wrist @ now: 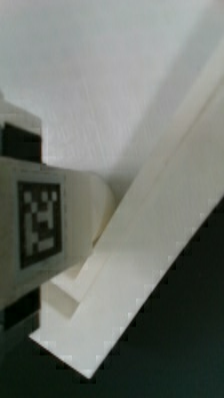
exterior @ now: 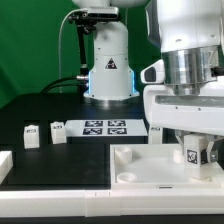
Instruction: Assemble one leg
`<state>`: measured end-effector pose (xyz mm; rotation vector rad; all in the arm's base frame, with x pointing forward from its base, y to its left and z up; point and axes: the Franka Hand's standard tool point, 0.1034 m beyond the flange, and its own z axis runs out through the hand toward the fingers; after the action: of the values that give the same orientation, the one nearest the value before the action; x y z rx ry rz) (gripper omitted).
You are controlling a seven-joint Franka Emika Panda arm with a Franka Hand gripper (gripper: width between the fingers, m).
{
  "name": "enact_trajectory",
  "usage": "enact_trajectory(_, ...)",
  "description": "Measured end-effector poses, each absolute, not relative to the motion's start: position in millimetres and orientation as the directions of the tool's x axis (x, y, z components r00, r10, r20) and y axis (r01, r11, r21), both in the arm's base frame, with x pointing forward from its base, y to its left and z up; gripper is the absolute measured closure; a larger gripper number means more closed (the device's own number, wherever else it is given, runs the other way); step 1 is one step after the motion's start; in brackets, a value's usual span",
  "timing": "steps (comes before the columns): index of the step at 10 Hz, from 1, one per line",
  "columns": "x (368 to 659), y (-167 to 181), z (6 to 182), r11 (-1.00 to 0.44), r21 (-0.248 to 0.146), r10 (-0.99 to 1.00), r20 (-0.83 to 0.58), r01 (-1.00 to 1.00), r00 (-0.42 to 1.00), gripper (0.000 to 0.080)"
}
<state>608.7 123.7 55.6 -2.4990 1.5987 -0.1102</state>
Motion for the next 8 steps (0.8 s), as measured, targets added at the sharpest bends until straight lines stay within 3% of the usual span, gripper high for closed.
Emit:
enact_trajectory(3,609.3,124.7,55.6,-0.161,-0.181,-0.979,-0.093,-0.97,0.18,0.0525)
enact_trajectory(4,609.2,124.7,55.4,-0.202,-0.185,-0.972,-0.085,-0.962,0.221,0.045)
enact_trajectory(5,608.9,124.8,55.1,-0.233,-0.186,-0.965,-0.08,-0.955,0.251,0.045)
enact_trajectory(6,608.8,124.8,55.0,-0.249,-0.187,-0.961,-0.077,-0.95,0.266,0.0296)
enact_trajectory(7,609.3,123.6,55.5,-0.38,-0.195,-0.917,-0.047,-0.904,0.396,0.0178)
enact_trajectory(8,610.8,122.4,57.8,-0.523,-0.203,-0.844,-0.013,-0.828,0.536,0.0178)
